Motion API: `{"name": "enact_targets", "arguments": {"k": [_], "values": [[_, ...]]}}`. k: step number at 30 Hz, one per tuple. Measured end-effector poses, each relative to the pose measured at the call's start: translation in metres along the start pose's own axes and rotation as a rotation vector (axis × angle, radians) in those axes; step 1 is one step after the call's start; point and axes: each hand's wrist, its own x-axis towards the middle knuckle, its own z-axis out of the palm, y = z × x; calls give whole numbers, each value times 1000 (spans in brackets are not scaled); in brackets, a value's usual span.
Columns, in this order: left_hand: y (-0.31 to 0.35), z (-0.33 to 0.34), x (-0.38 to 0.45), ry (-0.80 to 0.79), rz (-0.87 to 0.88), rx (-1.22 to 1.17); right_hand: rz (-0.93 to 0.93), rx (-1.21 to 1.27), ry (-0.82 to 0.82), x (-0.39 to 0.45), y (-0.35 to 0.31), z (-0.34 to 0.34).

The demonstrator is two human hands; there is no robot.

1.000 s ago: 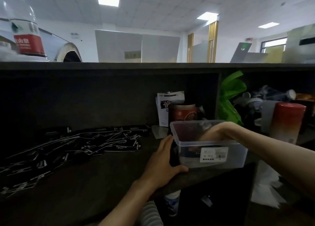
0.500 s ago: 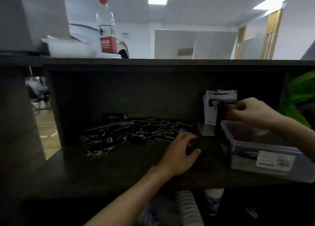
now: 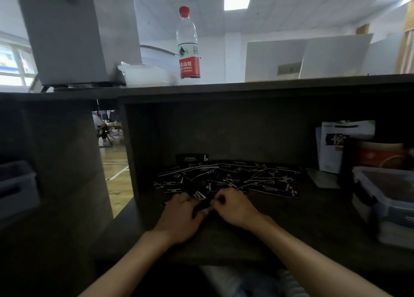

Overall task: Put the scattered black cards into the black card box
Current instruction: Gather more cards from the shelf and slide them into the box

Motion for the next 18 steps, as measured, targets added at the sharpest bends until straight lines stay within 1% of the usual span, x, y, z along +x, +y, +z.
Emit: {"name": "enact_targets", "arguments": {"k": [2,5,6,8,11,14,18], "values": [[1,-2,2,-3,30,-171,47,-115,38,5,-4,10],[-15,-11,6,34,-8,-358,124,-222,34,9,-10,19],[-23,-12,7,63,-30,-365,145,-236,11,11,-12,21],[-35,-9,7,114,-74,-295,178,-228,-42,16,-14,18],[-39,-1,10,89,-95,-149,204,-123,-108,24,-10,10],[-39,1,11,79,-100,-163,246,-112,-109,25,-2,-1],[-40,2,10,76,-77,-157,244,9,-202,23,16,-24]]}}
